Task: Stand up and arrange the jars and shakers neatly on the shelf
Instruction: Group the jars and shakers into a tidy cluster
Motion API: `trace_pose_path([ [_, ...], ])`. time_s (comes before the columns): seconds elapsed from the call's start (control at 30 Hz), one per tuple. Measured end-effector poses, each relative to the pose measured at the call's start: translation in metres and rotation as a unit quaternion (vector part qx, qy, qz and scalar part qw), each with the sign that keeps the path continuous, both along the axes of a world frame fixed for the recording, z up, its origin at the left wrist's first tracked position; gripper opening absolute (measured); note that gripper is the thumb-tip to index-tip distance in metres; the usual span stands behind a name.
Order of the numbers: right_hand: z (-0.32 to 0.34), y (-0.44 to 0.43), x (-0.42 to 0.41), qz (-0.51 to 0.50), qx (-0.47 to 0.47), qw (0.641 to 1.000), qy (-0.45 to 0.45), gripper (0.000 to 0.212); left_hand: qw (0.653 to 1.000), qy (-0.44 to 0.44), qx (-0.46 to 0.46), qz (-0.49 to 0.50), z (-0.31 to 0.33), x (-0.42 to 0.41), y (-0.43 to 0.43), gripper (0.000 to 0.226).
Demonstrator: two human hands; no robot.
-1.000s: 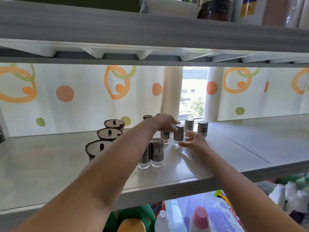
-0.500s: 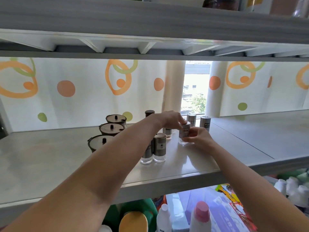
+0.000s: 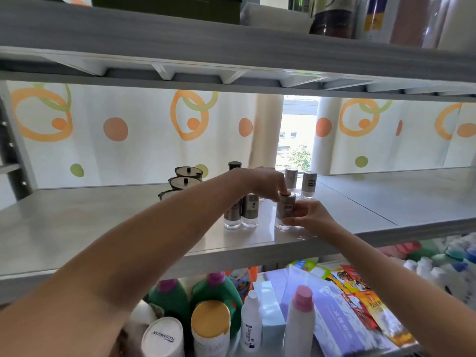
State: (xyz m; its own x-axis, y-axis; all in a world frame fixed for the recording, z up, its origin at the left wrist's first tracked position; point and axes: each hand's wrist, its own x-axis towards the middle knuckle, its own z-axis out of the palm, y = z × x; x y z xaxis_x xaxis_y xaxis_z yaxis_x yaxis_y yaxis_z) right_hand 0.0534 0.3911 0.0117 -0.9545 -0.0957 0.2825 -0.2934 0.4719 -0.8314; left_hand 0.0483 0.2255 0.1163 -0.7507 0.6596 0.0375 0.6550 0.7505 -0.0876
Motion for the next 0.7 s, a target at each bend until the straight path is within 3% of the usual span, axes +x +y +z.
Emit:
trace_pose_path([
  [0.4, -0.005, -0.057, 0.032, 0.051, -0.018, 0.999, 0.003, 0.033, 0.999, 0.040, -0.025, -0.007, -0.001, 0.041, -0.061, 0.033],
  [0.7, -0.008, -0.088, 0.031, 0.046, 0.001, 0.999, 0.002, 0.043, 0.997, 0.074, 0.016, 0.021, -0.004, 0.051, -0.090, 0.027],
])
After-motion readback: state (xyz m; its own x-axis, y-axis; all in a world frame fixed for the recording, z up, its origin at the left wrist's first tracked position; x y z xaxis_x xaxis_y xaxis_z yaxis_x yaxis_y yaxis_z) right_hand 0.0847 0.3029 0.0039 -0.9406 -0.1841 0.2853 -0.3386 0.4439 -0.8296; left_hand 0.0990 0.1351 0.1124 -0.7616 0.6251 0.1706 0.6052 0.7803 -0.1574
